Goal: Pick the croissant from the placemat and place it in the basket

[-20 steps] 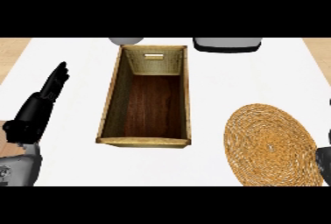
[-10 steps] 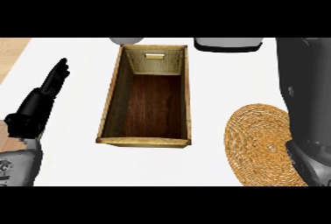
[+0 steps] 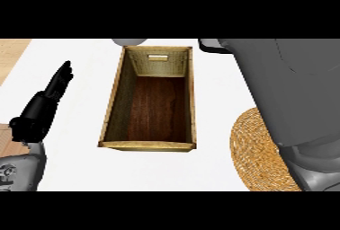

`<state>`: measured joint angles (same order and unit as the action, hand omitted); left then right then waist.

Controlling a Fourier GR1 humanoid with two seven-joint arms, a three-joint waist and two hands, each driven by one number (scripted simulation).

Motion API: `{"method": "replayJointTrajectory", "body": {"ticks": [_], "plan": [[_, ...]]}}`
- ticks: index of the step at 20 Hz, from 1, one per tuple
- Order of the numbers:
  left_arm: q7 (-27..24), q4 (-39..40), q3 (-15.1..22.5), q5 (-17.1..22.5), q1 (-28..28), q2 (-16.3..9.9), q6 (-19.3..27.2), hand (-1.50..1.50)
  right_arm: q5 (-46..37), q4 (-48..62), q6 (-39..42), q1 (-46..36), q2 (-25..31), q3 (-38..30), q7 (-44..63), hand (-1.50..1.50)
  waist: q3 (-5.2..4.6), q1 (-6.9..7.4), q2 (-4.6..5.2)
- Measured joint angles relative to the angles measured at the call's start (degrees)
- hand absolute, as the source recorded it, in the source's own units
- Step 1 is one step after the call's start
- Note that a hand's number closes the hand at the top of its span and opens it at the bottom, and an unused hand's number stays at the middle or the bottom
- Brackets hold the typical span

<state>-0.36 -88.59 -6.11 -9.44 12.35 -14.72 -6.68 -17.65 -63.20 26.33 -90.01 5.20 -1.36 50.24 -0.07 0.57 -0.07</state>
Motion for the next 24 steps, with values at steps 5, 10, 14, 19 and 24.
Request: {"method": "replayJointTrajectory", "body": {"ticks": [5, 10, 14, 19, 24], "plan": [[0.7, -2.0, 0.5, -0.2, -1.3, 0.6, 0.2, 0.00, -2.8, 1.8, 4.6, 0.3, 2.2, 4.9, -1.1, 1.50, 0.01, -0.10, -0.08], [0.5, -1.9, -0.1, 0.1, -1.5, 0.1, -0.4, 0.00, -3.8, 2.3, 8.9, 1.3, 3.6, 7.6, -3.2, -1.50, 0.02, -0.26, -0.05], [0.7, -2.6, -0.8, 0.7, -1.6, -0.4, -1.0, 0.00, -2.9, 3.8, 9.6, 2.3, 1.9, 7.0, -3.5, -1.50, 0.03, -0.14, -0.03], [-0.1, -1.2, -1.0, 0.2, -1.1, -0.1, -0.8, 0.00, -0.4, 3.6, 8.9, 1.4, 0.4, 3.6, -2.3, -1.50, 0.04, -0.32, -0.02], [-0.8, -0.2, -0.9, -0.2, -0.5, 0.0, -0.6, 0.00, 0.0, 2.4, 0.5, 1.7, -1.0, -1.6, -1.9, -1.50, 0.05, -0.35, 0.02]]}}
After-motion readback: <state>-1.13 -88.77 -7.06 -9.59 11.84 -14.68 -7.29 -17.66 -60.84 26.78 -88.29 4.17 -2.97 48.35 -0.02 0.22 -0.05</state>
